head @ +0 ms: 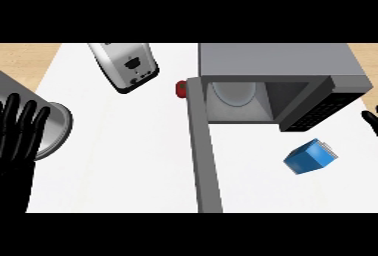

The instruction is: Pick up the milk, place it into the microwave and close the microwave

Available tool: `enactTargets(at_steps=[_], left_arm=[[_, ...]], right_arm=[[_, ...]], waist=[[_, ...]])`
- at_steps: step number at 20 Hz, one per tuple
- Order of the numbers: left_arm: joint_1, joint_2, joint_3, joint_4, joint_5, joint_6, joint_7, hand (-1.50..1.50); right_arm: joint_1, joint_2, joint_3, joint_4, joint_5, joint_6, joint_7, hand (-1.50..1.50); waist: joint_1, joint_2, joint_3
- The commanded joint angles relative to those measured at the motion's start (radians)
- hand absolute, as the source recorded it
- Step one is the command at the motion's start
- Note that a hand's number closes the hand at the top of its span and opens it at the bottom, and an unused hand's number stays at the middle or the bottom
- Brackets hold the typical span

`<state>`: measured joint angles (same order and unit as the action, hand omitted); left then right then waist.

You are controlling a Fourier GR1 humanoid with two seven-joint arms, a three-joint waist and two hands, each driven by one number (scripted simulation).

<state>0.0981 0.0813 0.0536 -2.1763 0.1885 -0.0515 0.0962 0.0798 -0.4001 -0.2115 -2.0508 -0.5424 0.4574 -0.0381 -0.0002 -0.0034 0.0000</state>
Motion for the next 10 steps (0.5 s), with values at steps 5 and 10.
enactTargets(at_steps=[5,10], left_arm=[[0.200,0.054,0.139,-0.233,0.247,-0.086,0.110,-1.50],[0.341,0.028,0.199,-0.265,0.312,-0.181,0.049,-1.50]], right_arm=[[-0.001,-0.127,-0.173,0.093,-0.208,0.113,0.064,-1.50],[0.056,-0.069,-0.179,0.165,-0.066,0.206,-0.012,-1.50]], waist=[[0.010,0.001,0.000],[0.010,0.001,0.000]])
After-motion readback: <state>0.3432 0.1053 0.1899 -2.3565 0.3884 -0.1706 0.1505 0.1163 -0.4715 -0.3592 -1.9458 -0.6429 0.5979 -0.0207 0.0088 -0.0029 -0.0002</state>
